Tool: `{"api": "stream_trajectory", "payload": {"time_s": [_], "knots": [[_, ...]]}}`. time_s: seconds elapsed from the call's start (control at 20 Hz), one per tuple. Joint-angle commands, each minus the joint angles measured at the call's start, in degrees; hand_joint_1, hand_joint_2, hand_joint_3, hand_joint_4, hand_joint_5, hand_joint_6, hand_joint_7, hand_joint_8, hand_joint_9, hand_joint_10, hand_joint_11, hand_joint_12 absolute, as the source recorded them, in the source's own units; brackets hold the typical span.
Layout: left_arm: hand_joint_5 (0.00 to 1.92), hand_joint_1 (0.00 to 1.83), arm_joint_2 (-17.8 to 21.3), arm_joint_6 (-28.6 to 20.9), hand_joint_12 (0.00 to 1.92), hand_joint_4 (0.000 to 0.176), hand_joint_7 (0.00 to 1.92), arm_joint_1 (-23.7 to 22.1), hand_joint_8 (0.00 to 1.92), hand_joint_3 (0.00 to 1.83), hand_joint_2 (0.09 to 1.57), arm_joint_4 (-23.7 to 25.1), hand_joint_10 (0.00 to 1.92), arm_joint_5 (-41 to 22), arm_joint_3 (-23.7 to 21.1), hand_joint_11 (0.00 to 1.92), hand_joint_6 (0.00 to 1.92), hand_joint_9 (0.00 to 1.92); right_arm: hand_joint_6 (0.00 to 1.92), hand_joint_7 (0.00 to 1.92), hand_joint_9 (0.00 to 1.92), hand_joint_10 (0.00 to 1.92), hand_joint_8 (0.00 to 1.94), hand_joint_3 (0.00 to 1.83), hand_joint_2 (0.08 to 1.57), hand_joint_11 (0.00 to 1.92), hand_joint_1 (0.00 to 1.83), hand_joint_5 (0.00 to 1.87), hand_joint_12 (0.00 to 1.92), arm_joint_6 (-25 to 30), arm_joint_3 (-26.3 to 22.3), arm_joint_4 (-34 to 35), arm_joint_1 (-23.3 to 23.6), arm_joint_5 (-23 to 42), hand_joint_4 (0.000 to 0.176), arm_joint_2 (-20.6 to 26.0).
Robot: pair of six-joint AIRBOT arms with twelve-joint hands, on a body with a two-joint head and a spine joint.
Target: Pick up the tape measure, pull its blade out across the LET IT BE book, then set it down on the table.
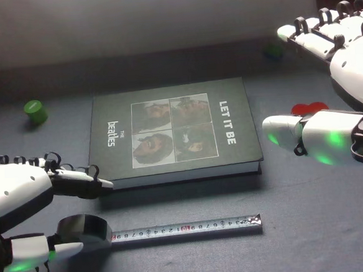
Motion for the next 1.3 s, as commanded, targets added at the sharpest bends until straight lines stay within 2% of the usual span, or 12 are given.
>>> {"api": "stream_trajectory", "payload": {"time_s": [0.0,0.25,0.4,1.25], "knots": [[0.52,1.02,-0.38,-0.12,0.76,0.0,0.59,-0.01,0.0,0.0,1.17,-0.56,0.01,-6.01,0.27,0.21,0.0,0.56,0.0,0.03,0.02,0.0,0.0,0.0,1.13,0.0,0.05,0.0,0.39,0.42,-0.04,-4.69,0.42,-2.33,0.046,0.07],[0.53,1.04,-1.21,0.23,0.75,0.0,0.6,0.93,0.0,0.0,1.16,-0.56,0.0,-6.01,1.0,0.2,0.01,0.55,0.0,0.02,0.02,0.0,0.0,0.0,1.13,0.0,0.05,0.0,0.33,0.42,-0.05,-4.82,0.41,-2.43,0.047,0.01],[0.54,1.04,-1.57,0.71,0.75,0.0,0.59,1.3,0.0,0.0,1.16,-1.02,0.0,-6.01,1.13,0.2,0.0,0.56,0.0,0.03,0.04,0.0,0.0,0.0,1.14,0.0,0.04,0.0,0.4,0.42,-0.05,-4.95,0.43,-2.49,0.047,0.0],[0.52,1.04,-3.62,4.72,0.75,0.0,0.59,2.47,0.0,0.0,1.16,-2.87,0.0,-5.83,2.08,0.2,0.0,0.55,0.0,0.02,0.03,0.0,0.0,0.0,1.15,0.0,0.04,0.0,0.39,0.51,-0.05,-5.41,0.33,-2.5,0.047,-0.07]]}}
